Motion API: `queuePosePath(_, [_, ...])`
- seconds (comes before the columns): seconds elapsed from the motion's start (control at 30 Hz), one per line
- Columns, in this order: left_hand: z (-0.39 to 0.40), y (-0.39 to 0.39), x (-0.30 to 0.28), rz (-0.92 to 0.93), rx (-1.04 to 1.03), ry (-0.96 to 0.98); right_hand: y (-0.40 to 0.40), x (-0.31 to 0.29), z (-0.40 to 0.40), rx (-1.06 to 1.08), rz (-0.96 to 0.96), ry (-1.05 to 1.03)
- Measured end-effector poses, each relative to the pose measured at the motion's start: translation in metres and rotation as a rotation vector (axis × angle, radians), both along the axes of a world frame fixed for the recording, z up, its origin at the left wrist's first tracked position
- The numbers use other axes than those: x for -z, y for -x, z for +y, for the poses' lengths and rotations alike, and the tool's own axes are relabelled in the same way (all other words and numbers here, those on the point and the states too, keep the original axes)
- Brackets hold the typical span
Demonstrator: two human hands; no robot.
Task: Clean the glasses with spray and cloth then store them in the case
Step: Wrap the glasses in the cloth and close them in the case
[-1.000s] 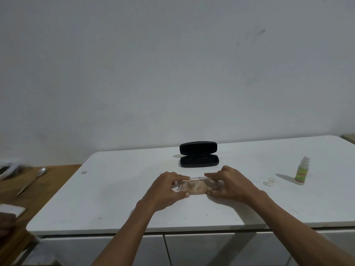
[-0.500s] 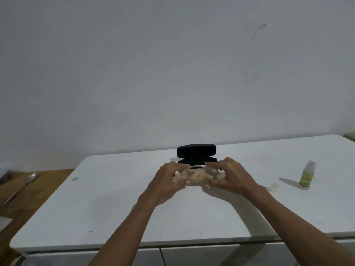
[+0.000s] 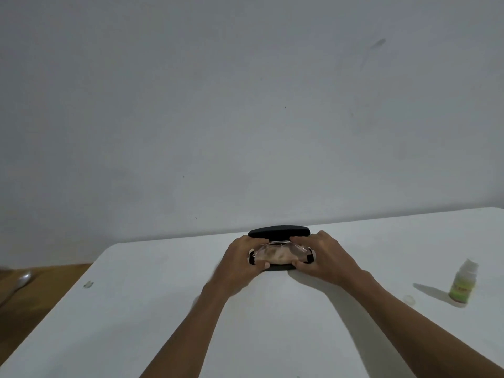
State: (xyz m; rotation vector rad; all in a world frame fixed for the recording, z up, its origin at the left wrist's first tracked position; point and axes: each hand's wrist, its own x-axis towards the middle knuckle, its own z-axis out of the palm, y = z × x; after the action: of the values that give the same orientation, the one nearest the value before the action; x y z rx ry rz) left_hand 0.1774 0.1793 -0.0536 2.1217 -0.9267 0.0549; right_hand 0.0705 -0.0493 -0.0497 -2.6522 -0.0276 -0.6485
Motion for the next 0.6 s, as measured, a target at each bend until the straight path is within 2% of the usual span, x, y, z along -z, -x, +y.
queuePosePath(0.17, [-0.002, -0.001, 0.009, 0.030, 0.010, 0.055, -0.007, -0.004, -0.003, 0.001, 0.074, -0.062])
queuePosePath(0.3, [-0.006, -0.002, 0.012, -0.015, -0.005, 0.084, -0.010, -0.003, -0.005, 0.021, 0.104, -0.075])
queuePosePath(0.6, [-0.009, -0.006, 0.018, -0.064, -0.058, 0.050, -0.007, 0.009, 0.003, 0.121, 0.011, 0.076])
